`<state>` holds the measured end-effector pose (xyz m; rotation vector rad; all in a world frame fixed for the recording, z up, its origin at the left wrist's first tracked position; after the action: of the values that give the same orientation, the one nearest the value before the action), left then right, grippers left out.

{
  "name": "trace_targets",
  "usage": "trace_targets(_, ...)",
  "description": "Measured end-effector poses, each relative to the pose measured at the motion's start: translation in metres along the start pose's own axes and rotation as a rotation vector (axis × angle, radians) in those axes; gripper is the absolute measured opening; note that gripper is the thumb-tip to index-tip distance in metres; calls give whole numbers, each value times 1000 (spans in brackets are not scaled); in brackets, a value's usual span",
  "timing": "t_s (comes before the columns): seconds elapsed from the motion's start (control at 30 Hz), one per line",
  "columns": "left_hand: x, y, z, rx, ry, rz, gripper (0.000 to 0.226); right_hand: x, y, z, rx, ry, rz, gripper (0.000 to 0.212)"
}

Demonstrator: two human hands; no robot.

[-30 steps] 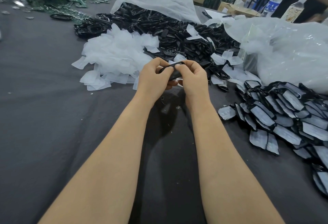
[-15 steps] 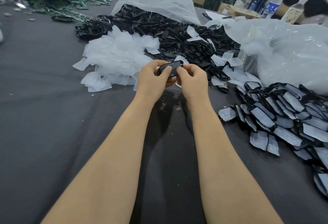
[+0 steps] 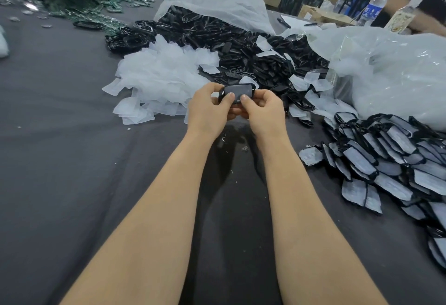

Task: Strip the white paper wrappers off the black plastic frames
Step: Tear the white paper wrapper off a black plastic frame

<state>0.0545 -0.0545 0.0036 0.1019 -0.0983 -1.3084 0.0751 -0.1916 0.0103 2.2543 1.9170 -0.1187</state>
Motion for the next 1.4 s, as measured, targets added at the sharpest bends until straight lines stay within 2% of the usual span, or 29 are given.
trace_targets(0.23, 1, 1, 1, 14, 62, -12, 17, -1, 0, 1, 12, 1, -13, 16)
trace_targets(0.37, 4, 0, -1, -10, 37, -41, 18, -5, 1, 2, 22, -67, 25, 13)
trace_targets(0.47, 6, -2, 2, -9, 22, -60, 18, -6, -1, 1, 57, -32, 23, 14)
trace_targets(0.63, 18, -6, 17, 23, 7, -105, 17, -27, -3, -16, 3, -47, 93, 7)
trace_targets(0.8, 70, -8, 46, 119, 155, -174, 8, -89, -6, -25, -27, -85, 253, 10)
trace_targets(1.03, 184, -35, 78, 273, 336, -263, 23, -210, -21, -18, 0, -38, 576, 6)
trace_targets(1.17, 237, -52, 78, 278, 378, -312, 27, -265, -32, -16, -12, -187, 732, 8)
trace_targets(1.4, 274, -45, 60, 262, 755, -315, 30, -288, -36, -7, 102, -543, 810, 17)
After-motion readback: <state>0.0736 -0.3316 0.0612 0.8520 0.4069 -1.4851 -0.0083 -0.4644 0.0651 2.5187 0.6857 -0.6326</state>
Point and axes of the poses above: each hand's wrist, its own y-axis towards the middle knuckle, its own x-axis out of the palm, z = x × y, the point moved 9 cm from there along y, towards the middle knuckle, and after that the axes turned 2 degrees about x, right-handed, at the moved point
